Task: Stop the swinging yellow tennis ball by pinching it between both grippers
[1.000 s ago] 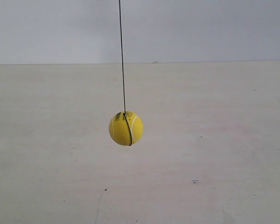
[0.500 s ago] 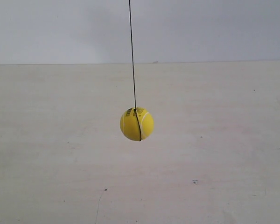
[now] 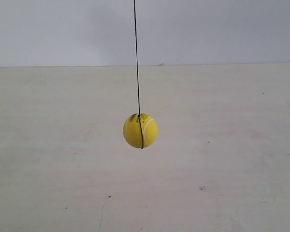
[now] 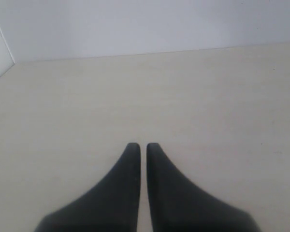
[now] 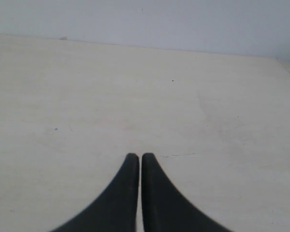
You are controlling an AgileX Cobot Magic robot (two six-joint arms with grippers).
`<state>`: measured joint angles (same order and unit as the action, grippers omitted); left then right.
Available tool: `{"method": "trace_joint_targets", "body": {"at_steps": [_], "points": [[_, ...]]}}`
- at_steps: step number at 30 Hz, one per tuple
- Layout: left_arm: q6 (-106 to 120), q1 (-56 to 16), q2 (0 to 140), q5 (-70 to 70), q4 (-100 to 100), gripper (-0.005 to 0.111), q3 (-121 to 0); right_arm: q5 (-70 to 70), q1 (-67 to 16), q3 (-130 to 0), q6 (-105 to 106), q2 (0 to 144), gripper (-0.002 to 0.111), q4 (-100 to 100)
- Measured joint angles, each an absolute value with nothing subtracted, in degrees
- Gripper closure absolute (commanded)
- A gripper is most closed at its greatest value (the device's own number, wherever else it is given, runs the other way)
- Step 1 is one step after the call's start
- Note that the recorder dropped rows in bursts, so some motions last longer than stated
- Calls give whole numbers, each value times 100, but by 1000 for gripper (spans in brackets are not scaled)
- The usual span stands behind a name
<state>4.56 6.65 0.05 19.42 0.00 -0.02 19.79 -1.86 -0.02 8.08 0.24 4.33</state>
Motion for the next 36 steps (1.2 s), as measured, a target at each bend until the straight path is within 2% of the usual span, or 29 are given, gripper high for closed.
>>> {"method": "trace_joint_targets", "body": {"at_steps": [36], "points": [[456,665,5,1803,0,102,-2,1982,-186,-2,808,24,108,433]]}}
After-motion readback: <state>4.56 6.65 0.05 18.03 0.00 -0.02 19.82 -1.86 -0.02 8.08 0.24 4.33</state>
